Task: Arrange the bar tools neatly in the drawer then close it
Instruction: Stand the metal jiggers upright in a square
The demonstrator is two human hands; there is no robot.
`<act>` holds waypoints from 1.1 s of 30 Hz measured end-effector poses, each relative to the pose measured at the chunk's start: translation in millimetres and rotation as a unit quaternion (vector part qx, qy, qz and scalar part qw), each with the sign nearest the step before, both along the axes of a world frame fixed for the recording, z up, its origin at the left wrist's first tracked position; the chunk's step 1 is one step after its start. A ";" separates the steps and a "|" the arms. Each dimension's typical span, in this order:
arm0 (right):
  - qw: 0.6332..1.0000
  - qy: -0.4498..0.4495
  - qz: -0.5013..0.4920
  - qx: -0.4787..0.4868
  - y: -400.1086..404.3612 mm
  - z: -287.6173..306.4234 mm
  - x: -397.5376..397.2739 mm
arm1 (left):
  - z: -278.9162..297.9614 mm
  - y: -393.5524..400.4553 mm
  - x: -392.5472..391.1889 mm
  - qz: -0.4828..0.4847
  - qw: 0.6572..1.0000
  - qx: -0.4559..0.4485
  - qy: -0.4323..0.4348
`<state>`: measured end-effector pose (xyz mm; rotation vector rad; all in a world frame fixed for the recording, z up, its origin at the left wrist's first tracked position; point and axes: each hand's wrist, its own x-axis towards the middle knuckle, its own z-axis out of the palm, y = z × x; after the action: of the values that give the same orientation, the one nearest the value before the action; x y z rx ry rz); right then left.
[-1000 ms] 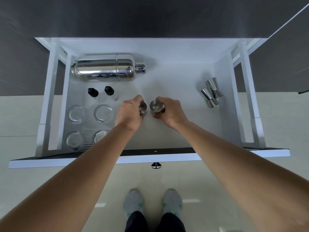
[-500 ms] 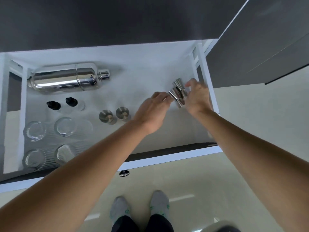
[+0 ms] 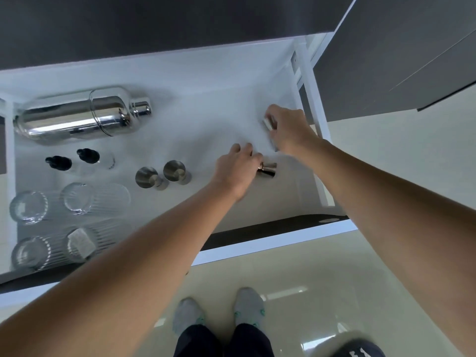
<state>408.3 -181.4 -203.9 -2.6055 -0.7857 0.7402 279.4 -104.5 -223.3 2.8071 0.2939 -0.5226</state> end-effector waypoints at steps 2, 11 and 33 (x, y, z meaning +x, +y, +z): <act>1.000 -0.001 -0.007 -0.004 -4.8 -3.0 -5.3 | 8.9 -2.1 -14.7 0.001 0.999 -0.039 0.013; 0.993 0.059 0.057 0.085 -0.6 14.5 -89.4 | 62.4 47.6 -135.0 0.242 0.957 -0.157 -0.038; 0.962 0.054 0.251 0.091 49.7 19.9 -164.1 | 46.7 88.0 -160.3 0.394 0.895 -0.209 -0.012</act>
<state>244.2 -131.7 -184.1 -2.1954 -1.4319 0.8820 119.1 -16.6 -176.7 2.0314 1.0987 -0.2995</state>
